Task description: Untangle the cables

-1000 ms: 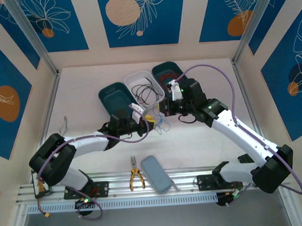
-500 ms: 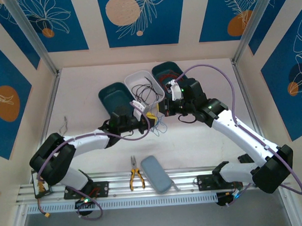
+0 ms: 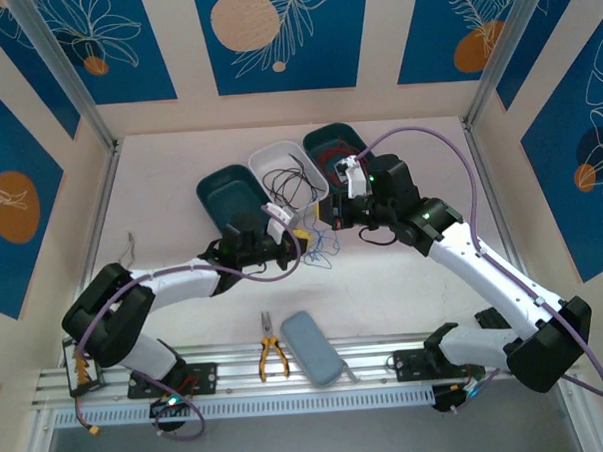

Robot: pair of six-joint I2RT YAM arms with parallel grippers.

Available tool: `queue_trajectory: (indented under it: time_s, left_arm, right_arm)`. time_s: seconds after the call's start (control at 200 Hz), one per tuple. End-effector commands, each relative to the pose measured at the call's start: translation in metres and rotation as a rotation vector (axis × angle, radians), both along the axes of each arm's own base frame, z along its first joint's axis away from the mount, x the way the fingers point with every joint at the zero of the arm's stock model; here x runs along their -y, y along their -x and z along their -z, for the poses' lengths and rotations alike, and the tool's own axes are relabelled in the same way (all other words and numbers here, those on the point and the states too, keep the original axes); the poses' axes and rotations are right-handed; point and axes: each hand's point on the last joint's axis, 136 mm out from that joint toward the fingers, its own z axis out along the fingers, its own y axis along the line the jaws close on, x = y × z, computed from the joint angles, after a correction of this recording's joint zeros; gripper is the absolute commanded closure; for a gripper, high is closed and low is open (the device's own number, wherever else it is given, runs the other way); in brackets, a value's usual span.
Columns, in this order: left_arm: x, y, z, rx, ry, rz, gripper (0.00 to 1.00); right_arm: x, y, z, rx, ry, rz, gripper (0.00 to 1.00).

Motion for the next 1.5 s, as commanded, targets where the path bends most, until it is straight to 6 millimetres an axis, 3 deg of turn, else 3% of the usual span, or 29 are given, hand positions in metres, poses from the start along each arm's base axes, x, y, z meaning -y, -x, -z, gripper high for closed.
queue_trajectory:
  time_s: [0.0,0.24,0.47,0.63,0.795,1.06,1.496]
  left_arm:
    - [0.007,0.000,-0.008,0.013,0.027,0.028,0.99]
    - [-0.002,-0.004,-0.006,0.015,0.010,-0.028,1.00]
    - [-0.024,-0.009,-0.006,0.031,-0.013,-0.152,1.00]
    - [-0.043,-0.014,-0.003,0.028,-0.033,-0.257,1.00]
    - [-0.049,-0.013,0.005,0.007,-0.049,-0.285,1.00]
    - [-0.054,-0.013,0.017,-0.025,-0.071,-0.313,1.00]
    - [-0.087,-0.015,0.025,0.000,-0.181,-0.425,1.00]
  right_arm:
    - [0.000,0.002,-0.012,0.013,-0.035,-0.010,1.00]
    - [0.019,-0.005,-0.009,0.021,0.019,0.077,1.00]
    - [0.084,-0.017,0.017,-0.033,0.207,0.370,1.00]
    - [0.119,-0.013,0.028,-0.073,0.201,0.481,1.00]
    - [0.149,-0.005,0.034,-0.093,0.189,0.572,1.00]
    - [0.171,0.006,0.035,-0.106,0.203,0.621,1.00]
    - [0.227,0.018,0.030,-0.094,0.315,0.791,1.00]
